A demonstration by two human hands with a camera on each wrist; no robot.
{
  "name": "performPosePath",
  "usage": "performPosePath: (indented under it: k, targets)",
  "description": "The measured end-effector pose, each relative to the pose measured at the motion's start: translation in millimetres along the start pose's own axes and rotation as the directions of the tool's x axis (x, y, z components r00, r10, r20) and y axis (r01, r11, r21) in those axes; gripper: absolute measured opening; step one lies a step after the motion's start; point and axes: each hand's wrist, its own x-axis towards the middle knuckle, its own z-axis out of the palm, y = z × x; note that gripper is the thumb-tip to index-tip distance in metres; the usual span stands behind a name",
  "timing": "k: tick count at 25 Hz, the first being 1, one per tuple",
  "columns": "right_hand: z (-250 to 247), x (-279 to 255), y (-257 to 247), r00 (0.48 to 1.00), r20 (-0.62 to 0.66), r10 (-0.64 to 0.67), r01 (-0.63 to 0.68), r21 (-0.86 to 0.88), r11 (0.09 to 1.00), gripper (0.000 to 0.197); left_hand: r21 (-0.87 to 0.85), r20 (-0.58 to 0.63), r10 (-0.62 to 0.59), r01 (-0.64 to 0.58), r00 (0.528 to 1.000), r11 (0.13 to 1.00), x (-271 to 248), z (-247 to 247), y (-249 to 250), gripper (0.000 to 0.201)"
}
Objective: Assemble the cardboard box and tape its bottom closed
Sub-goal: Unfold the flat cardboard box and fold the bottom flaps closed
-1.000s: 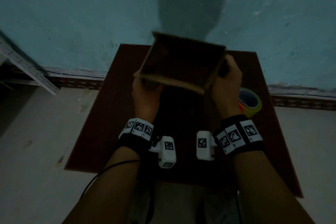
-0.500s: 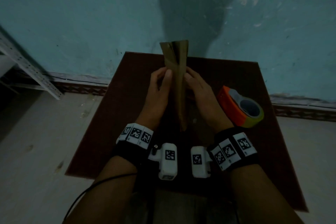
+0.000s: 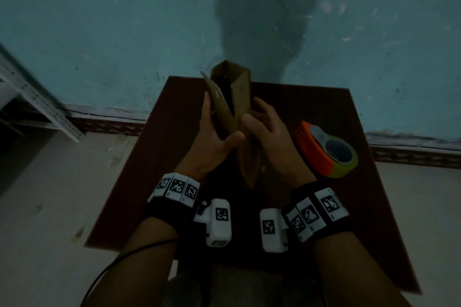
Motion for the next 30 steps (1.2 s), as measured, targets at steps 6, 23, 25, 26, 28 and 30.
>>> performPosePath:
  k: [6,23,25,26,28,30]
  targets:
    - [1.1,-3.3,0.2,0.996,-0.012,-0.084,0.083,-0.084,0.993,0.102,-0.001,-0.196,-0.025,0.025,0.980,1.000,1.6,0.0,-0.2,0.160]
    - [-0.9,4.8,7.0,0.994,0.021,0.107,-0.098,-0.254,0.962,0.079,-0.611,-0.069,-0.376,0.259,0.924,0.748,-3.9,8.4,44.5,0.099]
    - [-3.2,4.9,6.0,0.994,0.007,0.109,-0.106,-0.199,0.974,0.068,-0.550,-0.144,-0.376,0.242,0.915,0.799,2.1,13.2,43.4,0.098]
    - [-3.8,4.8,4.3,0.994,-0.002,0.110,-0.109,-0.178,0.978,0.062,-0.514,-0.222,-0.370,0.215,0.902,0.831,5.7,14.5,41.3,0.098]
    - [-6.6,4.1,1.8,0.993,-0.019,0.114,-0.116,-0.161,0.980,0.060,-0.343,-0.372,-0.302,0.172,0.878,0.924,9.5,16.5,32.2,0.095]
    - [-8.4,4.3,3.0,0.994,-0.039,0.098,-0.104,-0.185,0.977,0.059,-0.208,-0.385,-0.268,0.200,0.883,0.957,8.6,17.0,22.8,0.103]
